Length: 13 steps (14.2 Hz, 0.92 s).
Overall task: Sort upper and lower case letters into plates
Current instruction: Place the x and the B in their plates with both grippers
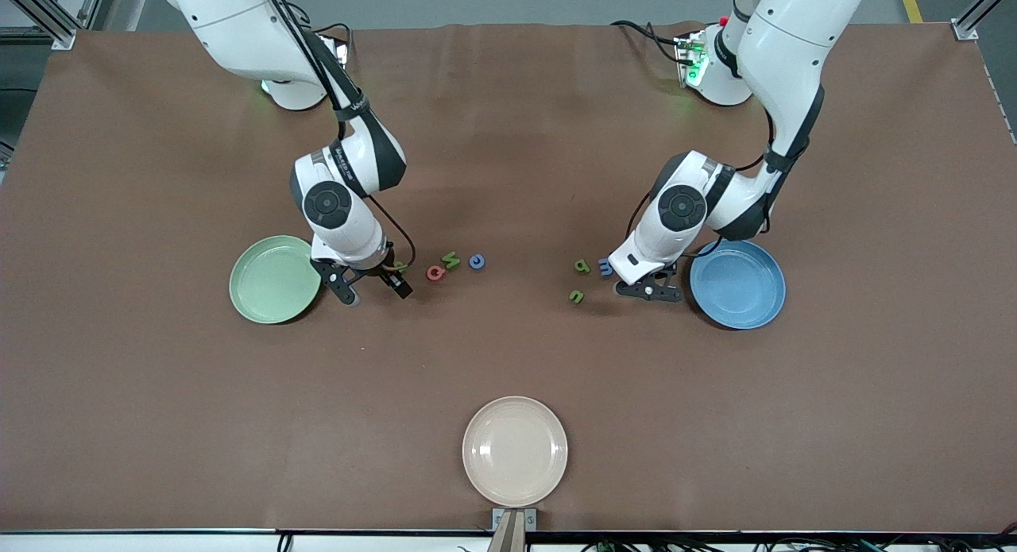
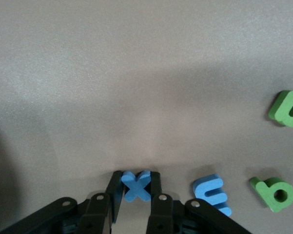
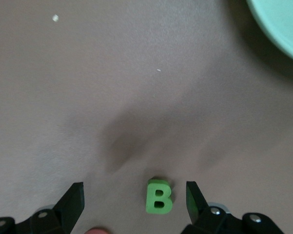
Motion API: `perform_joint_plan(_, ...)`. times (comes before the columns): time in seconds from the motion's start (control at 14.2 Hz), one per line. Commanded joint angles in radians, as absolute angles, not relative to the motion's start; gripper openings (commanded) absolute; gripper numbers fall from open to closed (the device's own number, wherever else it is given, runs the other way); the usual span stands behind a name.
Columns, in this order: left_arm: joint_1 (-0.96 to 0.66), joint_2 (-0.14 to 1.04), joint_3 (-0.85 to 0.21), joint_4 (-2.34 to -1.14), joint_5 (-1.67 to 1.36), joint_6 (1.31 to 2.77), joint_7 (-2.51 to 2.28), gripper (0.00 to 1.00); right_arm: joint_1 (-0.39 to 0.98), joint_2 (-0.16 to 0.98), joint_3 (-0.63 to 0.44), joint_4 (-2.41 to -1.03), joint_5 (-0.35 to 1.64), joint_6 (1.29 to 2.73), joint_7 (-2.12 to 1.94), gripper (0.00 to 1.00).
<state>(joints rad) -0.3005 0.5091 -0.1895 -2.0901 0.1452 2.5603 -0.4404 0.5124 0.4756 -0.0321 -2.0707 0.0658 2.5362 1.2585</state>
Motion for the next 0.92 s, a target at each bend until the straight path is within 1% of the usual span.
perform_joint_plan(0.0, -0.295, 0.46, -0.192, -2.094, 0.166, 2.504, -0.462, 0.04, 0.54, 0.485, -0.041, -2.075, 0.074, 2.543, 1.287, 0.91)
perform_joint_plan(0.14, -0.27, 0.405, -0.192, -2.089, 0.167, 2.413, -0.451, 0.04, 0.549, 0.488, -0.043, -2.092, 0.074, 2.548, 1.296, 0.87)
perform_joint_plan(0.21, -0.249, 0.378, -0.192, -2.089, 0.167, 2.377, -0.43, 0.04, 0.549, 0.488, -0.043, -2.097, 0.074, 2.548, 1.296, 0.87)
perform_joint_plan(0.35, -0.183, 0.322, -0.195, -2.098, 0.167, 2.323, -0.315, 0.04, 0.551, 0.489, -0.043, -2.121, 0.072, 2.572, 1.296, 0.82)
perform_joint_plan(0.49, -0.123, 0.278, -0.193, -2.129, 0.167, 2.29, -0.226, 0.04, 0.551, 0.489, -0.041, -2.147, 0.074, 2.609, 1.296, 0.72)
perform_joint_plan(0.64, -0.059, 0.259, -0.193, -2.169, 0.175, 2.302, -0.164, 0.04, 0.552, 0.489, -0.041, -2.152, 0.074, 2.612, 1.299, 0.61)
perform_joint_plan(0.78, 0.01, 0.259, -0.195, -2.21, 0.242, 2.357, -0.106, 0.04, 0.567, 0.488, -0.041, -2.152, 0.074, 2.605, 1.316, 0.51)
perform_joint_plan(0.85, 0.03, 0.265, -0.195, -2.23, 0.258, 2.388, -0.097, 0.04, 0.571, 0.486, -0.041, -2.152, 0.074, 2.6, 1.316, 0.43)
